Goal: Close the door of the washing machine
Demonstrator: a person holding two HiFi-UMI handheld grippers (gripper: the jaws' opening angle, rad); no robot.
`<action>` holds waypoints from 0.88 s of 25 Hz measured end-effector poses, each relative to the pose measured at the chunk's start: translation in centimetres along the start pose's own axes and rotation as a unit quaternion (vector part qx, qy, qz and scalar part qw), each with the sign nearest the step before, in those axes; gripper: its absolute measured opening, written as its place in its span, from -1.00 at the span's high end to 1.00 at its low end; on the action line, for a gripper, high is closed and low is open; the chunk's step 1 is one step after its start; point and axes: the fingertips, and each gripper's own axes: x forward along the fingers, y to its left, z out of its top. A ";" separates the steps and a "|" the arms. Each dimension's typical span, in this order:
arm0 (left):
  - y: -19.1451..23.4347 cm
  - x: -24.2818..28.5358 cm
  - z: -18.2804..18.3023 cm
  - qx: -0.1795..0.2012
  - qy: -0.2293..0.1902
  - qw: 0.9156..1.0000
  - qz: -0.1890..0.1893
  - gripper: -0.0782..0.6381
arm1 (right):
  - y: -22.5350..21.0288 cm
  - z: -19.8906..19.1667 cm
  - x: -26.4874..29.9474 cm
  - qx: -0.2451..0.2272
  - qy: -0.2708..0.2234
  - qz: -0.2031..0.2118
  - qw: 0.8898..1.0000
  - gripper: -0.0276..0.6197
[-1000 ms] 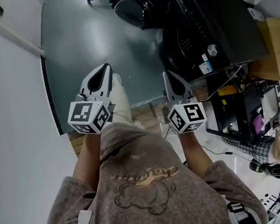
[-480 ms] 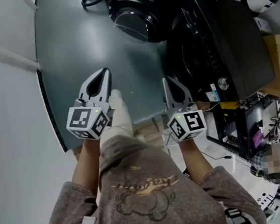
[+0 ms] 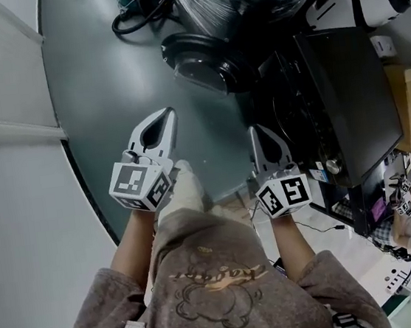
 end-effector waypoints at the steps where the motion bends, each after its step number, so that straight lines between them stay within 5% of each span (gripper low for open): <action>1: 0.6 0.7 0.7 0.000 0.002 1.000 -0.007 0.78 | -0.1 0.5 0.9 0.002 -0.001 -0.007 1.000 0.93; 10: 3.1 5.6 4.7 -0.005 0.009 0.999 -0.043 0.78 | -2.0 4.0 6.3 0.017 -0.011 -0.026 0.999 0.94; 20: 3.3 10.9 5.0 -0.010 0.011 0.997 -0.076 0.77 | -5.2 4.5 9.2 0.027 -0.015 -0.023 0.999 0.93; 22: 3.2 12.0 4.7 -0.014 0.016 0.996 -0.082 0.59 | -6.1 4.3 9.7 0.031 -0.012 -0.024 0.999 0.93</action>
